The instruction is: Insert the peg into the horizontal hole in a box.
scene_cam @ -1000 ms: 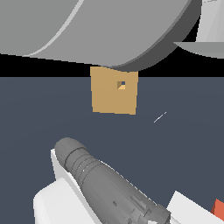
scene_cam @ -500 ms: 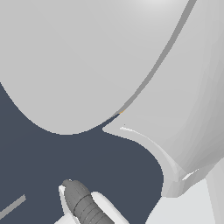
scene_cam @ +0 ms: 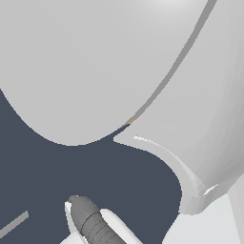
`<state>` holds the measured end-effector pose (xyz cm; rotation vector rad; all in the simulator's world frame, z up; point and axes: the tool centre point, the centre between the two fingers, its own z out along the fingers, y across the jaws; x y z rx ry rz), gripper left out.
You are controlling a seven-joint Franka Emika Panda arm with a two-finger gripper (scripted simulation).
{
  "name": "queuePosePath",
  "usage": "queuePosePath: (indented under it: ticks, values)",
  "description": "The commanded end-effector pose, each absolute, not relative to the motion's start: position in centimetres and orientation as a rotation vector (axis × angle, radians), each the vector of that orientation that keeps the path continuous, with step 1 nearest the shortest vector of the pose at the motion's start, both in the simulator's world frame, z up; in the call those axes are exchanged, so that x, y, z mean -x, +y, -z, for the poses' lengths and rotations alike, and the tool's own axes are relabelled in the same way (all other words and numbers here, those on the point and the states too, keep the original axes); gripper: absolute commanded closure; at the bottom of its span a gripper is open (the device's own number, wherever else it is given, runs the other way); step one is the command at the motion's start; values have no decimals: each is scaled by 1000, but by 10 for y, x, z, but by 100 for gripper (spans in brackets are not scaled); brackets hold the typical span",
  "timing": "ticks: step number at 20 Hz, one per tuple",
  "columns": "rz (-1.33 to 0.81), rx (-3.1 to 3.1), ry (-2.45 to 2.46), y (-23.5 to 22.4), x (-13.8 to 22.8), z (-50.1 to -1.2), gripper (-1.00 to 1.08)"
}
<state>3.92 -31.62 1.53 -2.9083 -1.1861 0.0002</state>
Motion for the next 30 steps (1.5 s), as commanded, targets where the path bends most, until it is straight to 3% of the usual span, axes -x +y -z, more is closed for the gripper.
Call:
queuePosePath:
  ticks: [1, 8, 14, 22, 30]
  values:
    - [-1, 2908, -1187, -316, -39, -15, 108]
    - [0, 2891, -1229, -297, -44, -21, 108]
    - [0, 2842, -1337, -247, -53, -37, 108]
    - [-1, 2703, -1602, -119, -58, -78, 108]
    - [-1, 2532, -1863, 14, -39, -121, 108]
